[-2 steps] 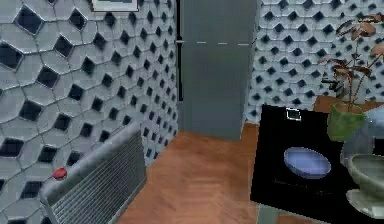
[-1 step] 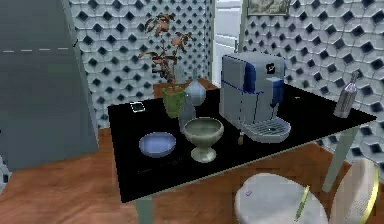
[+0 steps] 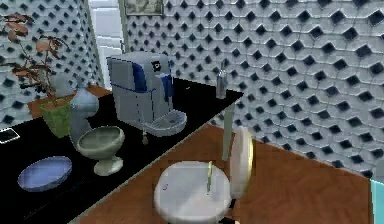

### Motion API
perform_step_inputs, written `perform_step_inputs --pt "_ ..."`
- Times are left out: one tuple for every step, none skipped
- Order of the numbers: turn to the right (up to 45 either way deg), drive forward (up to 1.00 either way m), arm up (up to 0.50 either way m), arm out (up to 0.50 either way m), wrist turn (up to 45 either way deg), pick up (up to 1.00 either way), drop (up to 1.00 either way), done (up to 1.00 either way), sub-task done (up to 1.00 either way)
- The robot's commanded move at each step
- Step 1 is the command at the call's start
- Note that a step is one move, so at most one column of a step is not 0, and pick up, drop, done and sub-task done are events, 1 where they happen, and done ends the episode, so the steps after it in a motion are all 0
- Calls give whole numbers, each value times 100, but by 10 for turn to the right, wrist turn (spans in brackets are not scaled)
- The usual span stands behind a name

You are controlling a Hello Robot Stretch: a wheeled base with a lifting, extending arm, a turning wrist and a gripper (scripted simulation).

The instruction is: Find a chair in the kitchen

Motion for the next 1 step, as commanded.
perform_step_inputs --pt "0 0 0 0 0 0 0 100 0"
